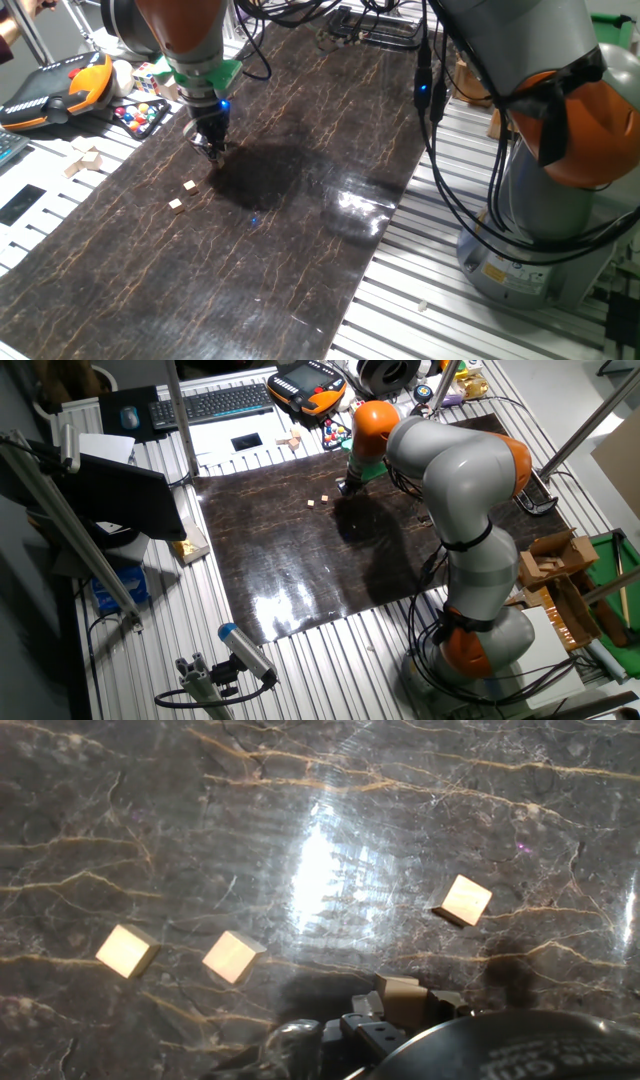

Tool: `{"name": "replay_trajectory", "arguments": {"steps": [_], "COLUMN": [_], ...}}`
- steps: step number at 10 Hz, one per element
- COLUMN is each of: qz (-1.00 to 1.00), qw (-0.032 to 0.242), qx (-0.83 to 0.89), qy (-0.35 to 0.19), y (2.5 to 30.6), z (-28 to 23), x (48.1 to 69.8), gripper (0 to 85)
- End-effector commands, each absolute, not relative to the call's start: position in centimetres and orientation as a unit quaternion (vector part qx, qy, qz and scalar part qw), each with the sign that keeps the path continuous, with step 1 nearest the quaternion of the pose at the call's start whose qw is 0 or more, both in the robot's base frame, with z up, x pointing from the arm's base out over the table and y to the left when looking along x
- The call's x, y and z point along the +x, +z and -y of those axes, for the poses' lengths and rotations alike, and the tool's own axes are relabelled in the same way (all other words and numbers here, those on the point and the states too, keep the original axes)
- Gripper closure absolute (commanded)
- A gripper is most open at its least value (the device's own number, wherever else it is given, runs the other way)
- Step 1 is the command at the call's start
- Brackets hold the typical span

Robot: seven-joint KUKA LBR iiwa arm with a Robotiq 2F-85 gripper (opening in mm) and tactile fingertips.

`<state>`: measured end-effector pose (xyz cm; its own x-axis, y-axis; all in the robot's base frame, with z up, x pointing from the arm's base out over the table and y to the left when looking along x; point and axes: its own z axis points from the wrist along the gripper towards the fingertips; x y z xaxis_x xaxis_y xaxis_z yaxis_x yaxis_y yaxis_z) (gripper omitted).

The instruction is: Stack the blocks in a vertical line of five

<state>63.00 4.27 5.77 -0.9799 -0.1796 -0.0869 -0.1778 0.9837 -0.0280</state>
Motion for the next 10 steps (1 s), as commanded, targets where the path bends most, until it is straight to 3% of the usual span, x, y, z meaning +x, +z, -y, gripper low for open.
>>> {"name": "replay_trajectory", "arguments": {"steps": [1,10], "qz": [-0.995,-0.993], "qw": [0.045,0.045], "qx": [-0.091,-0.106], "qy": [-0.010,-0.015], "y": [5.76,5.77], "z": [-4.26,-4.16], "x": [63.02,63.05], "gripper": [52.0,52.0]}}
